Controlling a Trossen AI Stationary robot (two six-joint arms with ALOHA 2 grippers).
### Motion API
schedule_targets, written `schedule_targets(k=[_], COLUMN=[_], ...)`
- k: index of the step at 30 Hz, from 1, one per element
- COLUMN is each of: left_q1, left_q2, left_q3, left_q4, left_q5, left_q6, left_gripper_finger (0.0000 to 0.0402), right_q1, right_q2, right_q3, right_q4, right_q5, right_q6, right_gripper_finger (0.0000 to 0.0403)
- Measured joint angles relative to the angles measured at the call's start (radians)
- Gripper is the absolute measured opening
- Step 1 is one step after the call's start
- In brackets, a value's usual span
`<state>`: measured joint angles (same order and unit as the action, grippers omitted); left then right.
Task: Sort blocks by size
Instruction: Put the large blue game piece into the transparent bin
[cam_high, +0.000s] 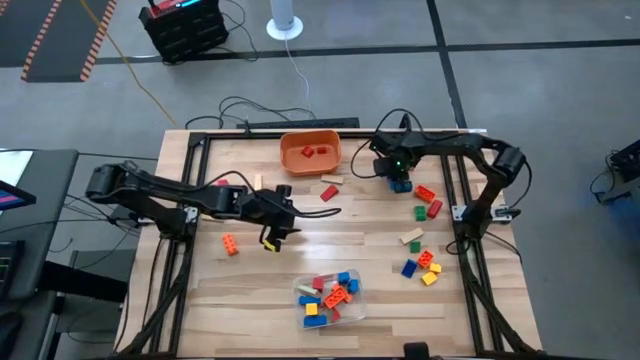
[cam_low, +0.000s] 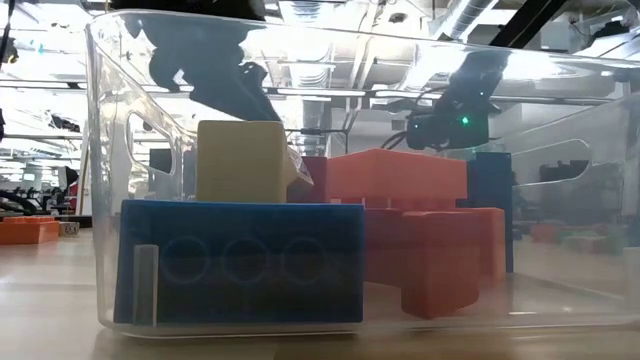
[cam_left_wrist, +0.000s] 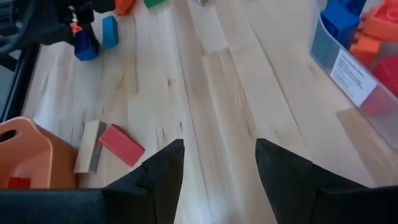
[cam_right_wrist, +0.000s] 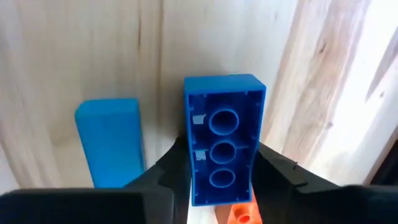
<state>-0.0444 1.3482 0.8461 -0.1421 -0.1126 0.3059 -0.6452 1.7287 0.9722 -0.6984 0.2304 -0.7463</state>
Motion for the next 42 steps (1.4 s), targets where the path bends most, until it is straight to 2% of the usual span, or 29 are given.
schedule_targets(k=[6,12,17,21,31,36,42], left_q1=[0.001,-0.015,-0.028,-0.033,-0.034,-0.034,-0.037], left_q2=[-0.007,-0.024,-0.035,-0.034,-0.034,-0.040,-0.063], left_q3=[0.000,0.000,0.000,0.000,0.000,0.002,0.004], left_q4=[-0.085,-0.115,-0.129,-0.151,-0.187,-0.180,-0.152], left_q5=[0.000,-0.012,-0.027,-0.041,-0.088,-0.136,-0.173], left_q6=[-0.037,-0.083,-0.110,-0.111,-0.165,-0.242,-0.317], left_gripper_finger=[0.0194,0.0194,0.0194,0.0194,0.0194,0.0194,0.0194], right_q1=[0.042,0.145,0.275,0.424,0.834,0.950,1.018], right_q2=[0.002,-0.100,-0.212,-0.261,-0.268,-0.261,-0.180], right_q3=[0.077,0.124,0.127,0.127,0.127,0.127,0.126], right_q4=[-0.125,-0.160,-0.148,-0.084,0.146,0.295,0.387], right_q5=[-0.010,-0.010,-0.114,-0.216,-0.241,-0.263,-0.297], right_q6=[0.126,0.188,0.298,0.426,0.646,0.758,0.861], right_gripper_finger=[0.0153,0.0153,0.0173,0.0171,0.0180,0.0176,0.0181])
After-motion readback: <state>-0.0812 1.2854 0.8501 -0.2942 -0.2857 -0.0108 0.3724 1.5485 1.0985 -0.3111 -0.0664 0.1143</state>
